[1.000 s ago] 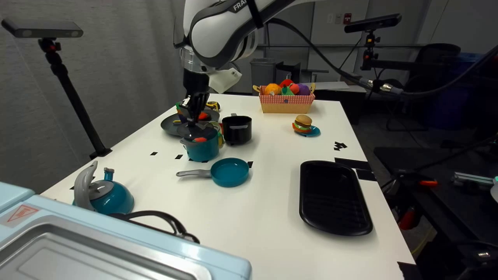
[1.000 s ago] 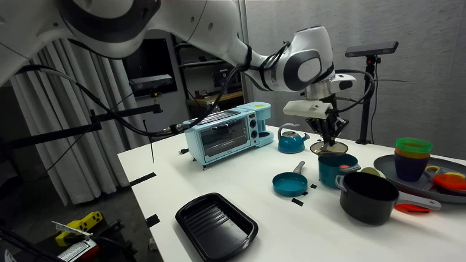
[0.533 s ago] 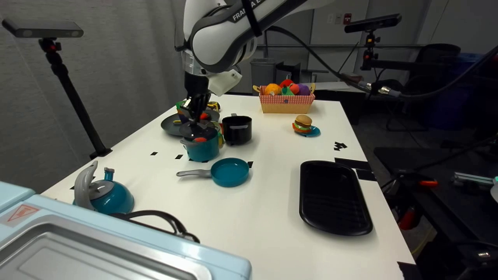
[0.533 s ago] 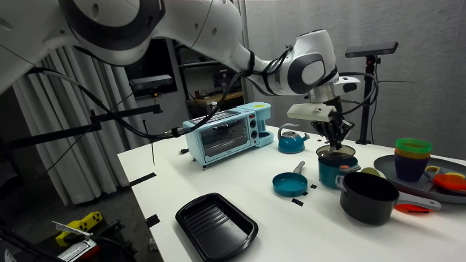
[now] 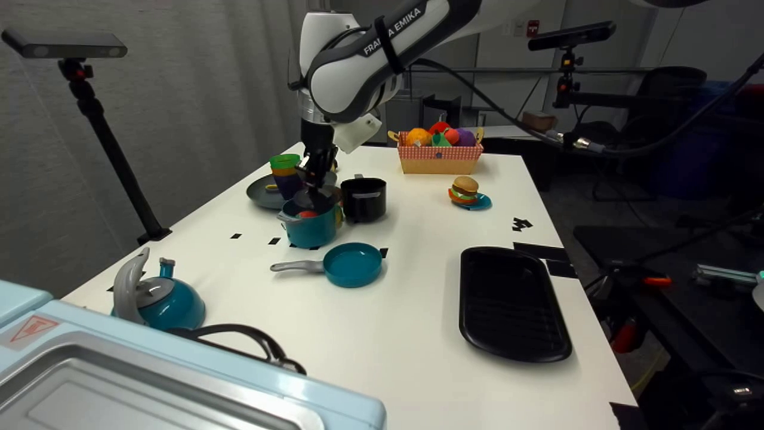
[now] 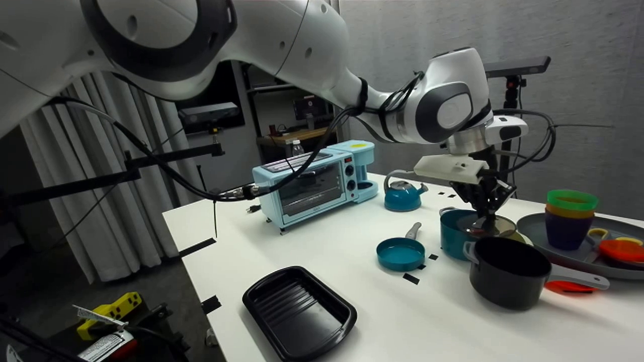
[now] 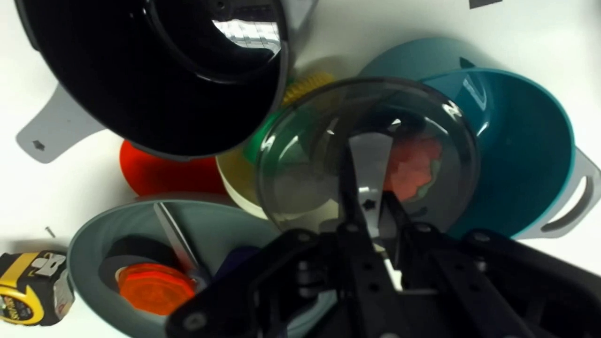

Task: Take the lid on the black pot and put it on the blue pot

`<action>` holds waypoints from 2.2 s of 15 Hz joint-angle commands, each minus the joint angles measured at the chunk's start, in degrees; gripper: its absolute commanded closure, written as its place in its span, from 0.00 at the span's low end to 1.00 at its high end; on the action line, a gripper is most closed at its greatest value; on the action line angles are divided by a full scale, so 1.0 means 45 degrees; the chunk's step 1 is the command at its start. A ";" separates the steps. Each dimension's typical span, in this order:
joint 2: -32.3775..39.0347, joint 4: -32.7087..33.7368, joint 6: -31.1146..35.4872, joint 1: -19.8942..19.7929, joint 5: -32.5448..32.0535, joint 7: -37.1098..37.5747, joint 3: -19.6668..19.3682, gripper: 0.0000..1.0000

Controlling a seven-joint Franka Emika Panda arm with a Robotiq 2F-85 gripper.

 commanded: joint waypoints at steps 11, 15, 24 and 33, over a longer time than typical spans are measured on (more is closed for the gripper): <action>0.0588 0.0989 -0.0140 0.0425 -0.0049 -0.0101 0.0368 0.96; 0.0491 0.0723 -0.0148 0.0494 -0.0095 -0.0065 0.0343 0.96; 0.0371 0.0602 -0.0134 0.0449 -0.0069 -0.0128 0.0364 0.30; -0.0061 0.0007 0.0176 0.0417 -0.0047 -0.0226 0.0395 0.00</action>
